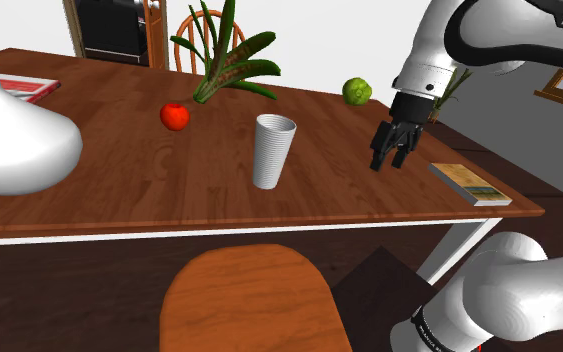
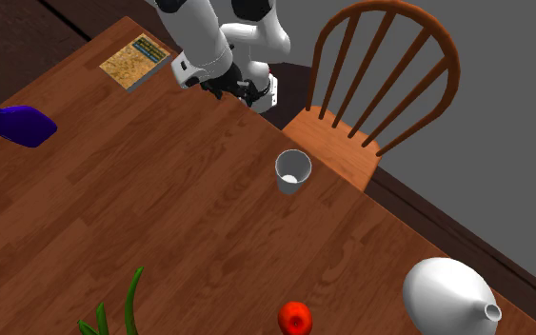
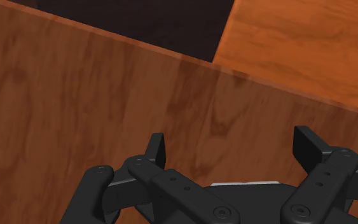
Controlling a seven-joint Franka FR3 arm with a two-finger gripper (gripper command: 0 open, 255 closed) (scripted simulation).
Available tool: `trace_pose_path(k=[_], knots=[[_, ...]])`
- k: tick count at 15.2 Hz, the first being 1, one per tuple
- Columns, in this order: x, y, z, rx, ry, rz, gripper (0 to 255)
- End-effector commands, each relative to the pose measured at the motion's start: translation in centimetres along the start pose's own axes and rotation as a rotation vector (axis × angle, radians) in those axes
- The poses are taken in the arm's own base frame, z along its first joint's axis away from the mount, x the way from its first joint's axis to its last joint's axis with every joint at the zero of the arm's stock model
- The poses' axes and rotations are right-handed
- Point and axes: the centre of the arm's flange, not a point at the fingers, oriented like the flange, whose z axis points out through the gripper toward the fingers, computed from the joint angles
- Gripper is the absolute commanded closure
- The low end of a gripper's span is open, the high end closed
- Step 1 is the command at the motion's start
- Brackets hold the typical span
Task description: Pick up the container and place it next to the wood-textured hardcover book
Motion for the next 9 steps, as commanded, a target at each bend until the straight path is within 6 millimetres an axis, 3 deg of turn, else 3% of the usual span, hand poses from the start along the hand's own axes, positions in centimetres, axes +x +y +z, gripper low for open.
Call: trace_pose_path(k=[1, 9], knots=[[0.0, 0.0, 0.0, 0.000, 0.000, 0.000, 0], [6.6, -7.5, -2.7, -0.019, 0.037, -0.100, 0]])
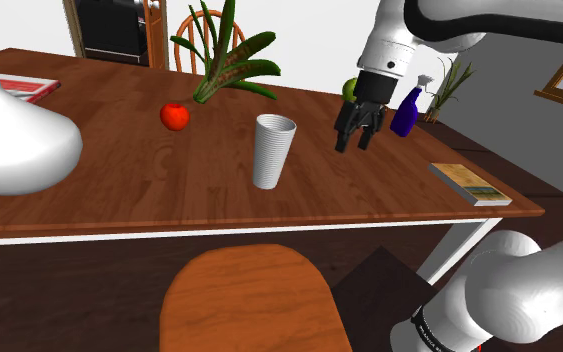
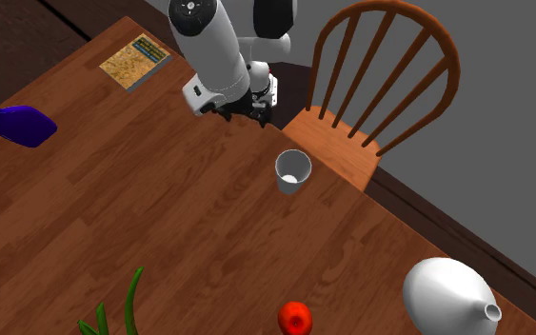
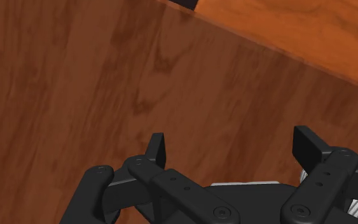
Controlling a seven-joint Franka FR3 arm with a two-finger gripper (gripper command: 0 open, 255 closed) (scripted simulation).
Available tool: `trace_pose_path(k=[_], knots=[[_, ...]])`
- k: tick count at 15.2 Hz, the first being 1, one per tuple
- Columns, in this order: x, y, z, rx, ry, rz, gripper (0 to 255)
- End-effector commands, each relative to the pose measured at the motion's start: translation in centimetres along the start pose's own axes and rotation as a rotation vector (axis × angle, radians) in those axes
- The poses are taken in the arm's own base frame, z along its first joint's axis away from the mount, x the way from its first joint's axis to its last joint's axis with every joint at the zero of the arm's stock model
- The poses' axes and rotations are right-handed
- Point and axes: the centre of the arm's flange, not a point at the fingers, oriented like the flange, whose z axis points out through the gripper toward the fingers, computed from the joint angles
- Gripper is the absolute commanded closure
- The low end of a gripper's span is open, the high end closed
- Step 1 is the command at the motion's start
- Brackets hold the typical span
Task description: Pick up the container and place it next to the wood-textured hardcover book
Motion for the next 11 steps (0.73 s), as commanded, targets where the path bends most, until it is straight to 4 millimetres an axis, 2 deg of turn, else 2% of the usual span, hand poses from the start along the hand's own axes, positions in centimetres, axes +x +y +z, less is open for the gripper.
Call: trace_pose_path(k=[1, 11], knots=[[1.9, -1.8, -0.9, -0.004, 0.010, -0.026, 0], [9.6, -11.5, -4.3, -0.028, 0.056, -0.149, 0]])
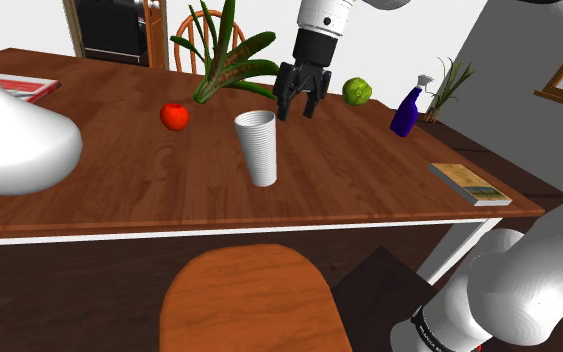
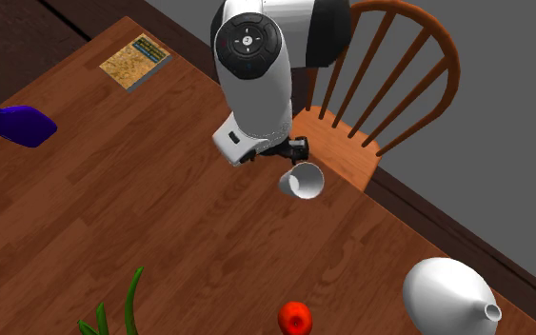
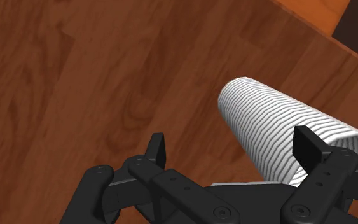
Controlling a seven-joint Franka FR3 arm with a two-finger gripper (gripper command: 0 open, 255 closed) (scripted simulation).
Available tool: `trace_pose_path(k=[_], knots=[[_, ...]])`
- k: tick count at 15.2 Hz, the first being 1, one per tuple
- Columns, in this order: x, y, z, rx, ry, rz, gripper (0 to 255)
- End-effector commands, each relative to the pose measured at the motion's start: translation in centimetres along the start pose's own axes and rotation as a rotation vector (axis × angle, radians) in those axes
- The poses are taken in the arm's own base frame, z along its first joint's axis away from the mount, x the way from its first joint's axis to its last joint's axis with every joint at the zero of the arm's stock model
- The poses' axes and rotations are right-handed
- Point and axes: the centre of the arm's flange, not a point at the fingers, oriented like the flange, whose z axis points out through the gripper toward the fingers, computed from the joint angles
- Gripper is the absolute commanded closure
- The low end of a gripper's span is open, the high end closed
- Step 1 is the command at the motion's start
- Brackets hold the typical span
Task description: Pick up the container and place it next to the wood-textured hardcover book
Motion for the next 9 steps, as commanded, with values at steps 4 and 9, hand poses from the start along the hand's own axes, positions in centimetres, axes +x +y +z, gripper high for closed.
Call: trace_pose_path(k=[4, 9], knots=[[0.9, -0.8, 1.8, -0.002, 0.005, -0.012, 0], [0.9, -0.8, 3.7, -0.002, 0.005, -0.012, 0]])
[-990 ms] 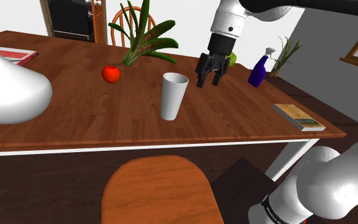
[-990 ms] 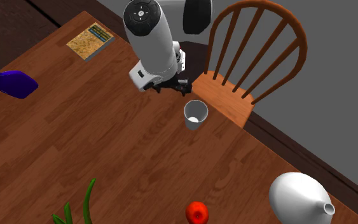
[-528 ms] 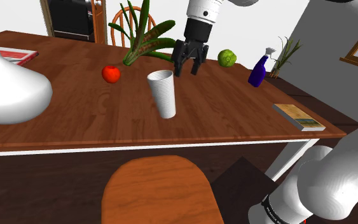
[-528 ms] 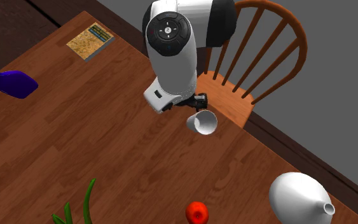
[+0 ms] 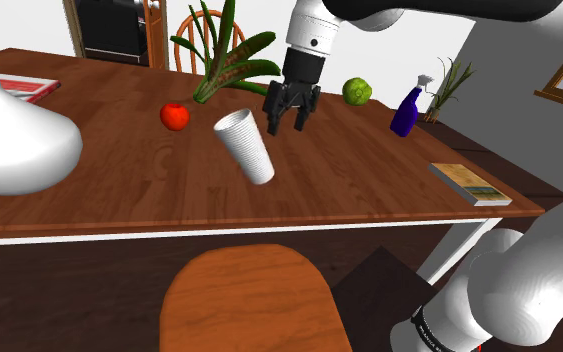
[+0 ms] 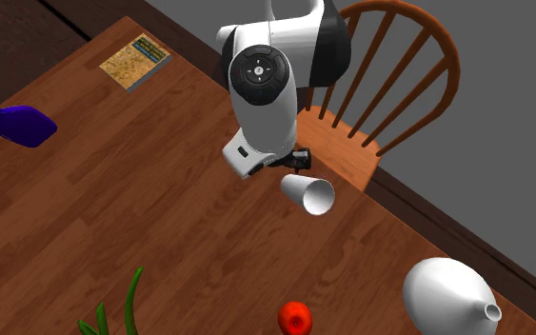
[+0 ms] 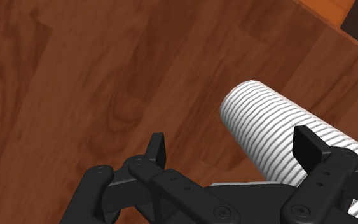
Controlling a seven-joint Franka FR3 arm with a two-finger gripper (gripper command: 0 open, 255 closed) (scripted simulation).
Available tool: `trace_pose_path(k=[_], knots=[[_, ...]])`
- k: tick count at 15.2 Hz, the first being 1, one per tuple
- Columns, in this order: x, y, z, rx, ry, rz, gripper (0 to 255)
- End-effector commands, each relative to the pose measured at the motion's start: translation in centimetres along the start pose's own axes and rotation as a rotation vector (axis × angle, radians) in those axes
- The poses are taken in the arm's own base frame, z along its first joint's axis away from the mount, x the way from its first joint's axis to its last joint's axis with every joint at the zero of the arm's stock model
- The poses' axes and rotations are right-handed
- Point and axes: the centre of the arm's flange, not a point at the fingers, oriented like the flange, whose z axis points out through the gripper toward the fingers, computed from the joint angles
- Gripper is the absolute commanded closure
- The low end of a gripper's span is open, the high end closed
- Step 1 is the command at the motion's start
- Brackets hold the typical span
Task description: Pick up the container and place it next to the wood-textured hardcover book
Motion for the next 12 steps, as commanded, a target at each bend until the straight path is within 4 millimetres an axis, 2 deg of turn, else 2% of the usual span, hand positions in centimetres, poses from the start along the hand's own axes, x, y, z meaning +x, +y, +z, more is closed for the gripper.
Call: trace_pose_path(k=[1, 7, 8, 12], knots=[[0.00, -0.02, 0.27, 0.000, 0.000, 0.000, 0], [0.00, -0.02, 0.26, 0.000, 0.000, 0.000, 0], [0.00, -0.02, 0.26, 0.000, 0.000, 0.000, 255], [0.00, -0.02, 0.26, 0.000, 0.000, 0.000, 255]])
